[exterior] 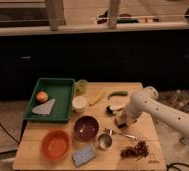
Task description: Place eraser in red bowl
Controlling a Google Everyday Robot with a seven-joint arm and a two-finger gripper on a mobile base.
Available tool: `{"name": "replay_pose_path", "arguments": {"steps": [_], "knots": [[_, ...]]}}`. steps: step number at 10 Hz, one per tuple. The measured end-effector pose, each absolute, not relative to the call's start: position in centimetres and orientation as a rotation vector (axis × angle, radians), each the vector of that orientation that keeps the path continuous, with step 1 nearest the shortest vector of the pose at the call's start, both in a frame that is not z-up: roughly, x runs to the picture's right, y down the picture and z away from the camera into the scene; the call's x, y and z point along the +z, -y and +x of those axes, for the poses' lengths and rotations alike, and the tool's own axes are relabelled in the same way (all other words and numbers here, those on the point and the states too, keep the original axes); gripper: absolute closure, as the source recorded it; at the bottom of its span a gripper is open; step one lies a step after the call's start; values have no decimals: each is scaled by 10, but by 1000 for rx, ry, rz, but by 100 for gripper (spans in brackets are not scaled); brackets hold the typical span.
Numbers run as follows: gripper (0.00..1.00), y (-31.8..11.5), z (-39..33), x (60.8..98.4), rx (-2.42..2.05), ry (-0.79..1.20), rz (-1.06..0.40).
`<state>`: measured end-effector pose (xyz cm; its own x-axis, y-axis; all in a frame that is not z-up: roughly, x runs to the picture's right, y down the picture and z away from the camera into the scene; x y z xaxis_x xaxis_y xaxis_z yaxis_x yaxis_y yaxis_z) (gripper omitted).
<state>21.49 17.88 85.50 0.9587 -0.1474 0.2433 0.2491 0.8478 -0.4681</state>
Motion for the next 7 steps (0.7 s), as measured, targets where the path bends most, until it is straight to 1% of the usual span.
{"name": "replay_pose_path", "arguments": {"steps": [2, 7], "knots": [[100, -170, 219, 845, -212, 202, -495], [100, -139, 232, 807, -233, 189, -427]]}}
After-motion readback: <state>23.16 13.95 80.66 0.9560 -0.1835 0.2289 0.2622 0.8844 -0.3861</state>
